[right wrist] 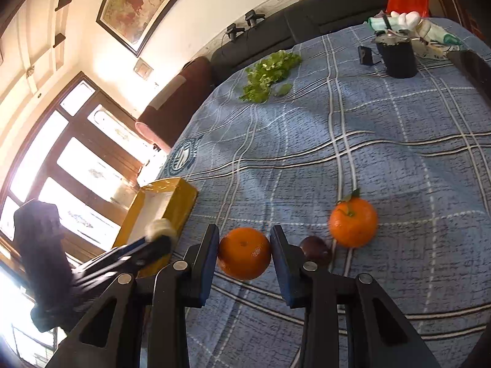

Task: Organize fruits
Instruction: 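Carry the yam chunk and orange over the tray and open both tools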

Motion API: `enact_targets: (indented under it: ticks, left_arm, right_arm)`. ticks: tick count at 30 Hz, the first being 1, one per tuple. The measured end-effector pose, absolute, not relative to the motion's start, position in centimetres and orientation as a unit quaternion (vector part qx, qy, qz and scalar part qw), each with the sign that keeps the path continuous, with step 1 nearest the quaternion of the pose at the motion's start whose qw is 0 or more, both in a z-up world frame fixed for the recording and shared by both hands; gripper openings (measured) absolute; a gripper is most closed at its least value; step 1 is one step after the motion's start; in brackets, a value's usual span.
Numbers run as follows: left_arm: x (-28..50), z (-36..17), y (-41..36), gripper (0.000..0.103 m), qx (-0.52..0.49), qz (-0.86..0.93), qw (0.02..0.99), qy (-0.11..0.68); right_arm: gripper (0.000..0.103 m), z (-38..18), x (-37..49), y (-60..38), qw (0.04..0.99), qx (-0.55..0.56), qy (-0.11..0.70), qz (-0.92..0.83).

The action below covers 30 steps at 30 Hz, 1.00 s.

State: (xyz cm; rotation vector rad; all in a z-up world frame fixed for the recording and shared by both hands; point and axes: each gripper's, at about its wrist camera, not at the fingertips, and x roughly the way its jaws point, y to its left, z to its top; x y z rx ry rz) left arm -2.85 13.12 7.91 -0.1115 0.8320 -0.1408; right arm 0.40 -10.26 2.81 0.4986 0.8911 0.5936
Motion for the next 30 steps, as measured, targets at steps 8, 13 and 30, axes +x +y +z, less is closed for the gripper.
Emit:
enact_targets:
  ticks: [8, 13, 30]
  left_arm:
    - [-10.7, 10.7, 23.6, 0.035, -0.102, 0.057, 0.925, 0.361]
    - [-12.4, 8.8, 27.6, 0.035, -0.112, 0.114, 0.916, 0.368]
    - [-12.9, 4.4, 34.5, 0.042, -0.212, 0.103, 0.896, 0.377]
  right_arm:
    - [0.038, 3.2, -2.2, -4.7, 0.815, 0.202, 0.437, 0.322]
    - [0.039, 5.1, -4.2, 0.9, 0.804, 0.173, 0.439, 0.361]
    - [0.039, 3.8, -5.7, 15.5, 0.809, 0.019, 0.458, 0.368]
